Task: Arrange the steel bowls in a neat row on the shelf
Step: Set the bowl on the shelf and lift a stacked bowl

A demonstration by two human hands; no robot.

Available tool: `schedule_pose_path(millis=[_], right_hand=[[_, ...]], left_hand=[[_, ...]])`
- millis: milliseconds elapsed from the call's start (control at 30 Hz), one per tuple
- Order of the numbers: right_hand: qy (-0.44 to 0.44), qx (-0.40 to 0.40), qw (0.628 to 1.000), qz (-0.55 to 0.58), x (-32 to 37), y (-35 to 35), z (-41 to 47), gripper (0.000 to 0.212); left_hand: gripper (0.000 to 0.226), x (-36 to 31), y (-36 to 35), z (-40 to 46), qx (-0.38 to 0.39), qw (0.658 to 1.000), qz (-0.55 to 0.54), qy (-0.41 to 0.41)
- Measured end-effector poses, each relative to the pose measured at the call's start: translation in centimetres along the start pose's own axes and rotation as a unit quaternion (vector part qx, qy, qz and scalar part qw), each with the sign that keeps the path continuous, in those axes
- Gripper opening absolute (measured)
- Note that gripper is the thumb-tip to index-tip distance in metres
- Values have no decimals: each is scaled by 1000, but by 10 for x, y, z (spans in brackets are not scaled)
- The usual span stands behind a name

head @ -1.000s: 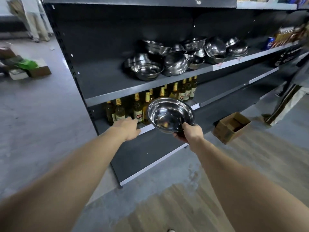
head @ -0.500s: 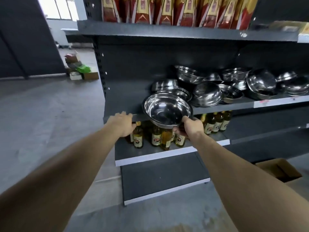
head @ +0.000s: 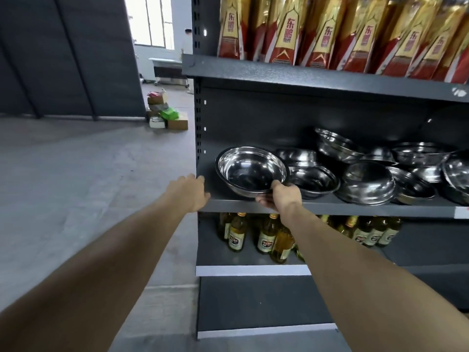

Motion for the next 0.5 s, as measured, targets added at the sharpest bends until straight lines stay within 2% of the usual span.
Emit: schedule_pose_path(millis=[100,333,500], right_hand=[[0,6,1000,4,0,-18,11,14],[-31,25,999,-7,-8,-38,39,26],[-47,43,998,-10,-9,-45,59,24]], left_hand=[[54,5,1,10,9,1000,9,5],[54,7,-6,26,21,1000,14,6],[52,5,-7,38,15,1000,-3,21]])
Point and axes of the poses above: each hand's wrist, its own z-axis towards the middle knuckle, its own y-axis out of the back of the hand, x = y × z, the point moved 8 cm from there along z, towards the middle knuckle, and after that the axes turned 3 degrees about z, right-handed, at the moved point
